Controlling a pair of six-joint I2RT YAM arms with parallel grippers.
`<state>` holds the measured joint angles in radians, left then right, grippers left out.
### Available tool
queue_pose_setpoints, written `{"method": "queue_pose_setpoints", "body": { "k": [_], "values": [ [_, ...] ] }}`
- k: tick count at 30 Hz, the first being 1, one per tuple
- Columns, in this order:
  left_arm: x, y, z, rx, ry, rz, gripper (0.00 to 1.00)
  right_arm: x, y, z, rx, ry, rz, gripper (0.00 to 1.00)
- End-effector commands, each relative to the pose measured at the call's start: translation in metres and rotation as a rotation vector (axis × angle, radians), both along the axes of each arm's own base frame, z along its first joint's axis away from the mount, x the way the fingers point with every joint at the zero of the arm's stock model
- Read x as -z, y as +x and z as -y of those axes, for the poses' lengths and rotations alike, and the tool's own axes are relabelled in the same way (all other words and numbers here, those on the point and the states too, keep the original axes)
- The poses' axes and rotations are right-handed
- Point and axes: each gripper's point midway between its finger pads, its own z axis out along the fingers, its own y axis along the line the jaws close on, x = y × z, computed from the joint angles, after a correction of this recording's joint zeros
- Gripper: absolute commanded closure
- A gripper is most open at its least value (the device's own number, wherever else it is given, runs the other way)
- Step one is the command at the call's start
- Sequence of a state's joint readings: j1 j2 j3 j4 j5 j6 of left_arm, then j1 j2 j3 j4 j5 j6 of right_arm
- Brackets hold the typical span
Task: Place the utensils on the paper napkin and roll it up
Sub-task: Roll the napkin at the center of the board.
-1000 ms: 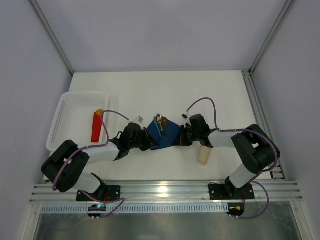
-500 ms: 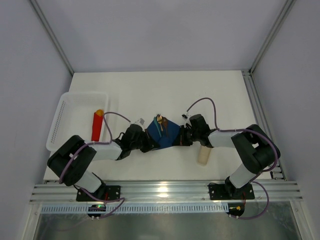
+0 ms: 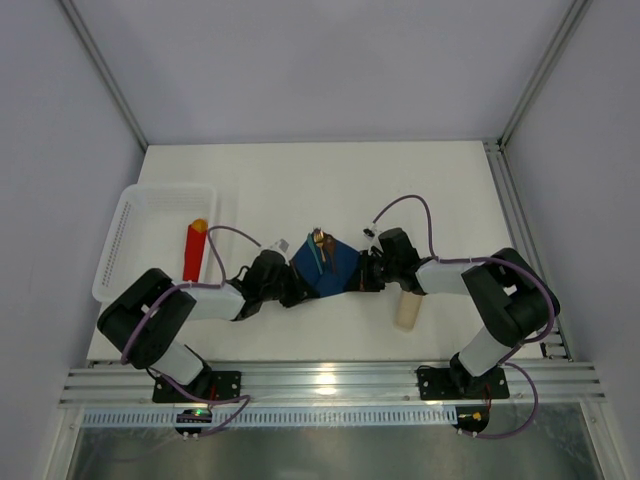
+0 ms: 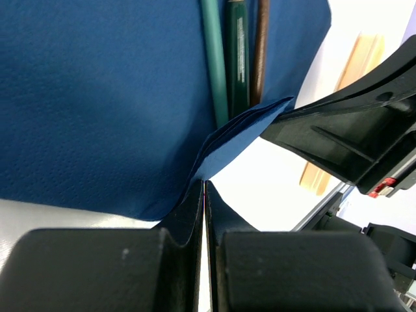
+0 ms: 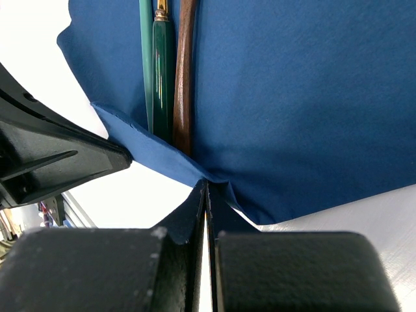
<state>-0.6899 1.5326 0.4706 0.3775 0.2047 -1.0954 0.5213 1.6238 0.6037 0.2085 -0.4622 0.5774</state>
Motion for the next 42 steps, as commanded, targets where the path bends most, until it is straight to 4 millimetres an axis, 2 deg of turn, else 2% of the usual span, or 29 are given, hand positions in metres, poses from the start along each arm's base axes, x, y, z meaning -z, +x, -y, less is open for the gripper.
{"method": "queue_pose_setpoints", "body": {
  "k": [1, 28, 32, 36, 42],
  "values": [
    [0.001, 0.002, -0.001, -0.012, -0.002, 0.023, 1.0, 0.008, 0.003, 0.006, 0.001, -0.044, 0.008, 0.96],
    [0.023, -0.011, -0.052, -0.11, 0.234, -0.026, 1.0, 0.011, 0.003, 0.008, 0.007, -0.055, 0.006, 0.96],
    [0.025, -0.014, -0.054, -0.105, 0.244, -0.033, 1.0, 0.01, 0.004, 0.007, 0.007, -0.053, 0.009, 0.97],
    [0.017, -0.011, -0.052, -0.102, 0.233, -0.007, 1.0, 0.011, 0.003, 0.007, 0.007, -0.054, 0.007, 0.97],
    [-0.009, -0.005, -0.045, -0.071, 0.184, 0.079, 1.0, 0.01, 0.004, 0.007, 0.007, -0.054, 0.007, 0.96]
  ]
}}
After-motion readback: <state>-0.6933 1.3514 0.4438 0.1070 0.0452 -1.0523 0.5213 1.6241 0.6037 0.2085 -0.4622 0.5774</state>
